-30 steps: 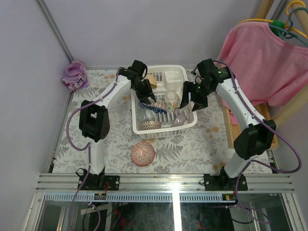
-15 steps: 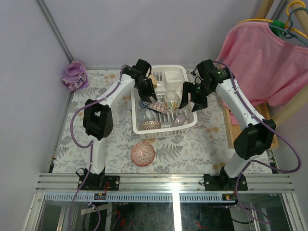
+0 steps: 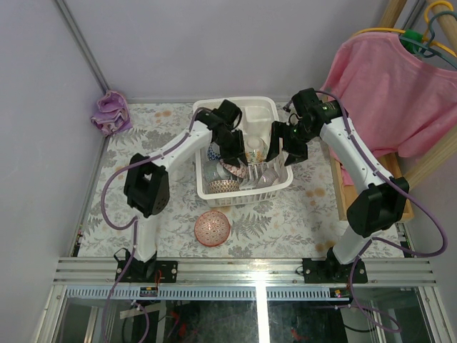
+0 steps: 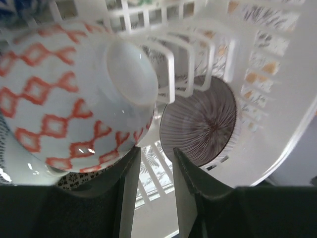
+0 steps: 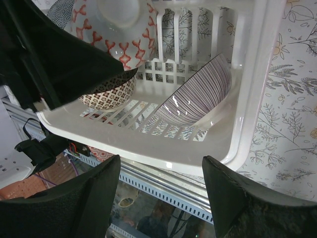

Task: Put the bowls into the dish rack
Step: Adjust the bowl in the dish rack.

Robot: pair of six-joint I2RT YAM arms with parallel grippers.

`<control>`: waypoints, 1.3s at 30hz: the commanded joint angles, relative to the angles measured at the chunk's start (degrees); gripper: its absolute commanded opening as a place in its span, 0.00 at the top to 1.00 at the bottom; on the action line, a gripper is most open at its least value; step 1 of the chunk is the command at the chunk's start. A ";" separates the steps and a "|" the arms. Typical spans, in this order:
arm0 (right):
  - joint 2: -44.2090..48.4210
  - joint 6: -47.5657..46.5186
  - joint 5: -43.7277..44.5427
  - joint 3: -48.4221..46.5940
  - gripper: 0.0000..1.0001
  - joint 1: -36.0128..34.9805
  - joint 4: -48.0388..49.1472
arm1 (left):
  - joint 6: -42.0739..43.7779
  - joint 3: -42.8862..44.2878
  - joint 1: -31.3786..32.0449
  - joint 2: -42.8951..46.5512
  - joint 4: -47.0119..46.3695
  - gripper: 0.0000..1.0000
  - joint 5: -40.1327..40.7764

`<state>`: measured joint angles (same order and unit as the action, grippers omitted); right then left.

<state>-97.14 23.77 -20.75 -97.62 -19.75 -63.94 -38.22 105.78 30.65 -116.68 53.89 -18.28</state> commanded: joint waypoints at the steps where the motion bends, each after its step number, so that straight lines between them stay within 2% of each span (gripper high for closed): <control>1: 1.61 -1.70 -4.78 -0.38 0.26 0.30 -2.90 | 0.87 -4.23 1.22 1.12 3.99 0.69 -2.04; 5: 1.61 -1.76 -4.82 -0.10 0.26 0.36 -2.73 | 1.21 -7.33 2.24 1.95 3.95 0.70 -1.92; 8: 3.26 -1.63 -4.84 0.61 0.26 0.34 -2.61 | 0.98 -5.91 2.30 2.94 3.90 0.70 -1.84; 11: 3.62 -1.65 -4.82 1.06 0.26 0.34 -2.49 | -0.25 0.58 2.24 2.20 5.83 0.70 -3.65; 15: 3.98 -1.63 -4.57 1.03 0.25 0.36 -2.69 | -3.08 13.85 1.46 -1.26 9.10 0.65 -5.91; 19: 4.36 -1.55 -4.39 1.44 0.25 0.35 -2.64 | -5.61 19.86 -1.47 -2.92 9.70 0.62 -5.58; 26: 4.68 -1.46 -4.49 1.98 0.25 0.35 -2.41 | -2.10 18.93 -6.56 -7.35 10.10 0.61 0.09; 30: 4.84 -1.46 -4.42 2.47 0.25 0.37 -2.34 | 0.14 19.43 -7.00 -10.81 9.36 0.61 3.29; 39: 4.45 -1.51 -4.41 2.35 0.25 0.34 -2.49 | 3.89 17.03 -6.02 -14.35 7.28 0.65 3.64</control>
<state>-94.85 23.77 -21.15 -94.83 -19.75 -63.53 -37.67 124.22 23.51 -131.22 60.53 -14.68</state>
